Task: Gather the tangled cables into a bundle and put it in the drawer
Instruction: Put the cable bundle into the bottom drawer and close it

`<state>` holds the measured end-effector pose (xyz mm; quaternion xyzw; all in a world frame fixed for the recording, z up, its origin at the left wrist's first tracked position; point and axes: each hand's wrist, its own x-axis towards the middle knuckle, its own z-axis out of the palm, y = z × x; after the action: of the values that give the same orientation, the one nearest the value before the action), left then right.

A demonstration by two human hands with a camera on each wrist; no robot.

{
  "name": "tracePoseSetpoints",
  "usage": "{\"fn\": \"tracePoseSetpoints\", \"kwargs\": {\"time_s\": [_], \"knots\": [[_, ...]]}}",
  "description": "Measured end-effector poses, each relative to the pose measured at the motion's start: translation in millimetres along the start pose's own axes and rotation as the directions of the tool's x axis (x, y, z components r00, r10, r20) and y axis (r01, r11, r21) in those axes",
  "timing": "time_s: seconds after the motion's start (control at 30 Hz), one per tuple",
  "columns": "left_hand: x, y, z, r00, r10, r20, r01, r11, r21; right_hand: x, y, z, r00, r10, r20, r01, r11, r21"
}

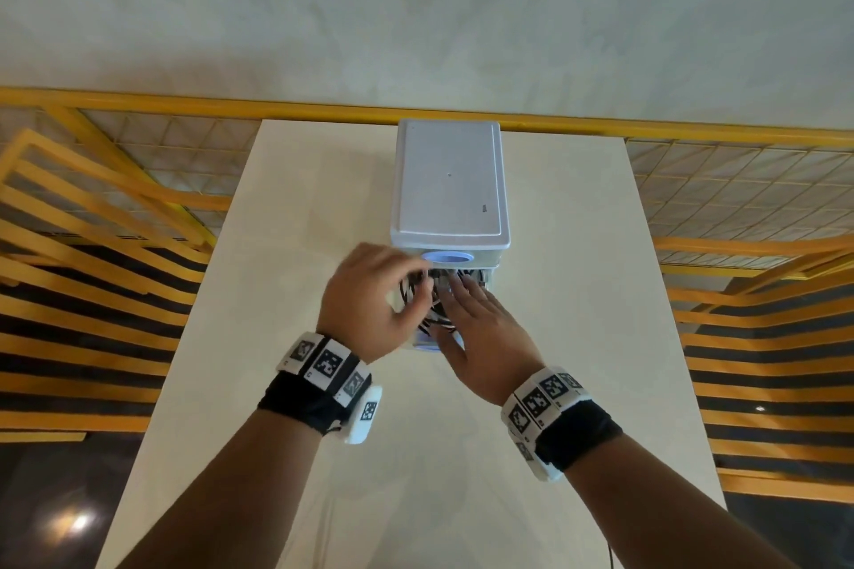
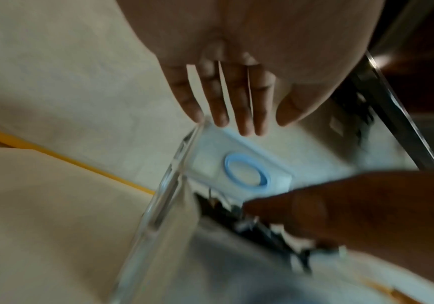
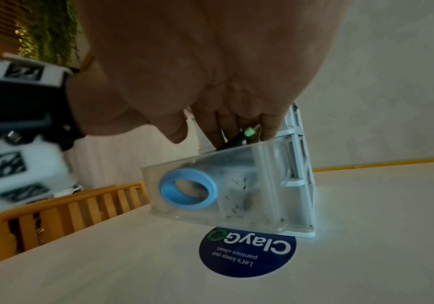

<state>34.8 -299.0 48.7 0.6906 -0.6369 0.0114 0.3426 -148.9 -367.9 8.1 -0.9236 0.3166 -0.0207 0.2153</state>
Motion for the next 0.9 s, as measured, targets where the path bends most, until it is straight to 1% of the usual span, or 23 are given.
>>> {"fn": "tracePoseSetpoints", "kwargs": {"time_s": [0.03,0.07,0.13,0.2,0.23,0.27,0.3,0.43,0.57,0.63,0.7,0.77,0.83,0.9], "knots": [[9,0,-4,0.999,-0.004,-0.036,0.005,1.000,0.009,1,-3,-1,0.998,0.017,0.066,-0.014,0.999,-0.042],[20,-1,-6,1.000,-0.005,0.000,0.005,0.999,0.051,3,-5,-2,0.995,0.024,0.100,-0.015,0.996,-0.083],[38,-5,-1,0.984,-0.009,0.177,-0.020,0.987,0.161,6,-10,-1,0.989,0.036,0.141,-0.016,0.990,-0.137],[48,-10,8,0.932,-0.032,0.360,-0.043,0.979,0.198,10,-15,-2,0.981,0.060,0.183,-0.028,0.985,-0.173],[49,-14,12,0.907,-0.036,0.419,-0.053,0.979,0.199,11,-16,-2,0.977,0.072,0.202,-0.032,0.980,-0.196],[50,-17,14,0.897,-0.025,0.441,-0.069,0.978,0.198,12,-17,-1,0.973,0.080,0.216,-0.032,0.975,-0.219],[50,-20,15,0.899,-0.010,0.439,-0.085,0.977,0.196,13,-18,0,0.970,0.085,0.227,-0.031,0.972,-0.234],[53,-25,16,0.918,-0.001,0.397,-0.069,0.984,0.163,20,-21,-3,0.959,0.107,0.263,-0.031,0.961,-0.275],[54,-24,17,0.906,0.009,0.422,-0.091,0.981,0.174,31,-14,-8,0.961,0.088,0.264,-0.022,0.969,-0.245],[54,-24,16,0.905,0.010,0.424,-0.086,0.983,0.160,39,-11,-10,0.977,0.077,0.199,-0.035,0.978,-0.208],[53,-24,17,0.912,0.020,0.411,-0.089,0.985,0.150,45,-8,-13,0.990,0.113,0.085,-0.102,0.987,-0.127],[52,-24,18,0.917,0.034,0.397,-0.096,0.986,0.138,47,-5,-10,0.991,0.132,-0.011,-0.132,0.990,-0.044],[50,-26,19,0.922,0.042,0.386,-0.100,0.986,0.132,43,-5,-3,0.986,0.092,-0.138,-0.091,0.996,0.015],[49,-27,20,0.928,0.051,0.369,-0.109,0.985,0.137,37,-1,5,0.967,0.041,-0.253,-0.027,0.998,0.057]]}}
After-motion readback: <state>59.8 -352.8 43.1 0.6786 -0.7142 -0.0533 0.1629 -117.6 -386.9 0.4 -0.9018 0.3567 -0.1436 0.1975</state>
